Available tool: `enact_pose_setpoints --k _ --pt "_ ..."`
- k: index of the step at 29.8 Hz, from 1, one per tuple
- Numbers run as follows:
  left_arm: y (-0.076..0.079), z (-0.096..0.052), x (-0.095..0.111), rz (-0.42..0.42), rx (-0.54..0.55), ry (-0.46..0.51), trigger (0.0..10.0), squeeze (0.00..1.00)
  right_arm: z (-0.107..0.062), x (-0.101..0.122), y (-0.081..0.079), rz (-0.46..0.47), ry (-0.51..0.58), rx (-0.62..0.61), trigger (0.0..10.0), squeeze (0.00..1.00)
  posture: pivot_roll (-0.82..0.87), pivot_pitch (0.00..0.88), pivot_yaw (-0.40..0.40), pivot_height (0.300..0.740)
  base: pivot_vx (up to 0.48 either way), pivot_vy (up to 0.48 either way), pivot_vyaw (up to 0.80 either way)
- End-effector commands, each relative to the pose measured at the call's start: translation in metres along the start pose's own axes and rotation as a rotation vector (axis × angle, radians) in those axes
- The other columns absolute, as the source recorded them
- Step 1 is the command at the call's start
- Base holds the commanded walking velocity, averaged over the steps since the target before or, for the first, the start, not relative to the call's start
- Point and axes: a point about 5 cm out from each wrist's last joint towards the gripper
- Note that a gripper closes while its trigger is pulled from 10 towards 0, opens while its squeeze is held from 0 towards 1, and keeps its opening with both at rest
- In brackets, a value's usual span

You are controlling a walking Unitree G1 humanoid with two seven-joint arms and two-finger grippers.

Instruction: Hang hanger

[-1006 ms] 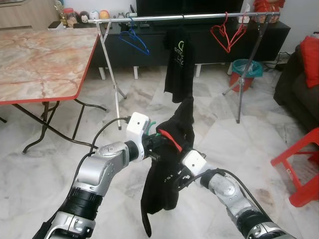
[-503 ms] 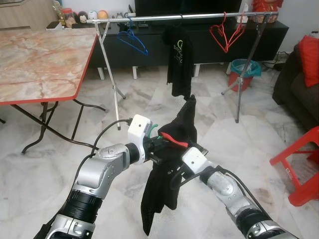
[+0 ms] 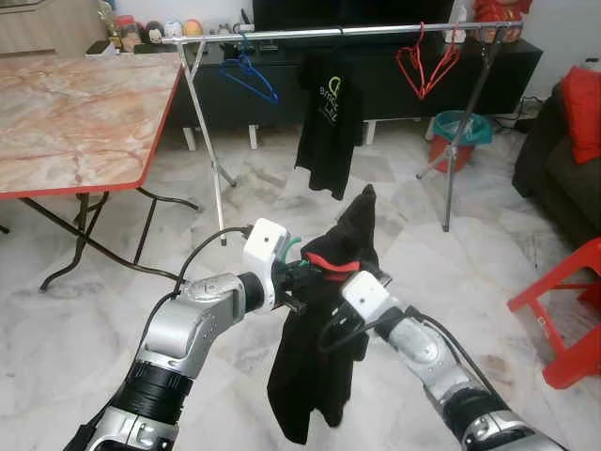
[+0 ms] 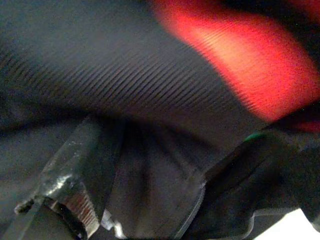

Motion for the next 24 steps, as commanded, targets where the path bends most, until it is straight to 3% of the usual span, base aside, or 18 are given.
enact_pose_setpoints --k 1,5,9,15,17,24 --pt "0.003 -0.002 0.004 0.012 -0.02 0.013 10.0 0.0 -0.002 -0.004 -0.006 0.012 -0.02 0.061 10.0 0.0 0.03 0.0 0.033 0.74 0.0 0.0 0.0" --pt "0.0 -0.002 0.004 0.013 -0.014 0.01 10.0 0.0 -0.007 -0.013 -0.013 -0.031 -0.075 0.136 10.0 0.0 0.02 0.0 0.029 0.74 0.0 0.0 0.0" --pt "-0.003 -0.004 0.002 0.012 -0.01 0.008 10.0 0.0 -0.011 -0.015 -0.007 -0.033 -0.076 0.035 10.0 0.0 0.02 0.0 0.025 0.74 0.0 0.0 0.0" --pt "-0.01 -0.007 0.001 0.009 0.013 0.014 10.0 0.0 -0.023 -0.016 -0.014 0.014 -0.046 -0.007 10.0 0.0 0.0 0.0 0.012 0.74 0.0 0.0 0.0" --pt "-0.018 -0.008 0.0 0.012 0.036 0.007 10.0 0.0 -0.035 -0.018 -0.02 0.052 -0.042 -0.078 10.0 0.0 0.0 0.0 0.012 0.74 0.0 0.0 0.0" --pt "-0.031 -0.005 -0.008 0.041 0.098 -0.016 10.0 0.0 -0.045 -0.018 -0.033 0.129 -0.033 -0.076 10.0 0.0 -0.01 0.0 0.013 0.74 0.0 0.0 0.0"
Point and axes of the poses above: a point about 5 cm out from each wrist's last joint towards the gripper, its own z axis pointing out of the wrist towards the gripper, its own x axis along the axis of the wrist's last joint, y = z × x, and after that the axes turned 12 degrees about -z, right-handed
